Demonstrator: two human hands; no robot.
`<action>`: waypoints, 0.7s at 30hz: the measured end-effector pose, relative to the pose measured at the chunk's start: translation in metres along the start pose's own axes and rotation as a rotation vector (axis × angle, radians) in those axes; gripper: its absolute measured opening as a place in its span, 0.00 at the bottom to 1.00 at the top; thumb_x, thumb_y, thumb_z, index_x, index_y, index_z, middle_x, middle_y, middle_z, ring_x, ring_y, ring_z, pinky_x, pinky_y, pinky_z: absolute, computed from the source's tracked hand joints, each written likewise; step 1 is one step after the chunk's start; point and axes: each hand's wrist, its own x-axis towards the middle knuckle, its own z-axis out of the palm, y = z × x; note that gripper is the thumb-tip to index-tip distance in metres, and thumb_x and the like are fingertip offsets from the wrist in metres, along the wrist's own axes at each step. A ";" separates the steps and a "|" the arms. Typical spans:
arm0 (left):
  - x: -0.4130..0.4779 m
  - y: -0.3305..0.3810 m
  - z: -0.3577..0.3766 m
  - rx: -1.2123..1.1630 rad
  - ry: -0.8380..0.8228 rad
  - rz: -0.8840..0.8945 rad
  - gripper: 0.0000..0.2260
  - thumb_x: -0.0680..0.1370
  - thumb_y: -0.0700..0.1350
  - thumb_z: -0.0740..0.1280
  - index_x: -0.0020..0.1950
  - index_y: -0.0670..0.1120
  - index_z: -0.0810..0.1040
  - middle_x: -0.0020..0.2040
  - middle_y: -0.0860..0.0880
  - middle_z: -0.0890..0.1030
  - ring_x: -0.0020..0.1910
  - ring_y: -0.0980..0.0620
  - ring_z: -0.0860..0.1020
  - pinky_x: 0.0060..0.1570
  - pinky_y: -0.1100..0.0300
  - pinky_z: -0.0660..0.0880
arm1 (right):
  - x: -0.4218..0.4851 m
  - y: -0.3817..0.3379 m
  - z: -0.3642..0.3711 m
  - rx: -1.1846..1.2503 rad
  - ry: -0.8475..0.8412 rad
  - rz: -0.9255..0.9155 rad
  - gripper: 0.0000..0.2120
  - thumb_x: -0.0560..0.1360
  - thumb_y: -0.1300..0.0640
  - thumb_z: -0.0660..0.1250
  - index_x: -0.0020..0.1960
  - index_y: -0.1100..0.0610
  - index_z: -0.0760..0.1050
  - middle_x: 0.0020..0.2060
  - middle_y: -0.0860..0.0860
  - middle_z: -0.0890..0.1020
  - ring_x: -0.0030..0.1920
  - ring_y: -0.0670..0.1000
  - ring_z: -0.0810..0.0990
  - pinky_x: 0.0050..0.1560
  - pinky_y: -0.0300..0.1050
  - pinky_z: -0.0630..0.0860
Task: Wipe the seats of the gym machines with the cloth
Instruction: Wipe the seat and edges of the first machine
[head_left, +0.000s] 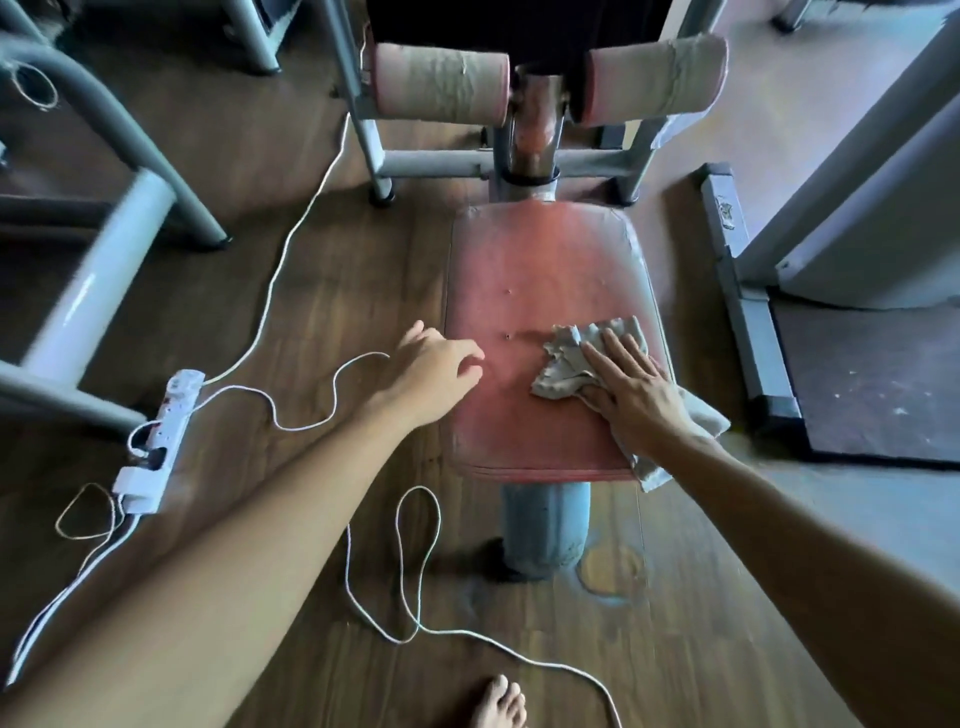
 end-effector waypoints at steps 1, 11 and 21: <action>0.006 -0.002 -0.002 0.006 -0.006 0.018 0.13 0.81 0.49 0.64 0.64 0.51 0.79 0.54 0.49 0.82 0.65 0.46 0.73 0.77 0.52 0.51 | -0.001 -0.001 0.000 0.012 0.010 0.017 0.28 0.81 0.43 0.61 0.79 0.47 0.61 0.80 0.51 0.58 0.80 0.55 0.53 0.77 0.52 0.52; 0.020 -0.048 0.031 0.203 -0.266 0.227 0.29 0.82 0.62 0.40 0.80 0.56 0.34 0.79 0.59 0.30 0.78 0.49 0.29 0.77 0.43 0.33 | 0.012 -0.050 0.022 -0.016 0.138 0.210 0.33 0.80 0.38 0.45 0.80 0.52 0.57 0.80 0.57 0.58 0.80 0.58 0.54 0.77 0.55 0.54; 0.043 -0.069 0.042 0.199 -0.106 0.407 0.35 0.76 0.66 0.39 0.81 0.53 0.48 0.80 0.54 0.47 0.79 0.47 0.42 0.75 0.48 0.31 | 0.025 -0.055 0.034 -0.018 0.262 0.214 0.30 0.81 0.39 0.50 0.79 0.52 0.61 0.78 0.57 0.61 0.80 0.56 0.56 0.77 0.54 0.56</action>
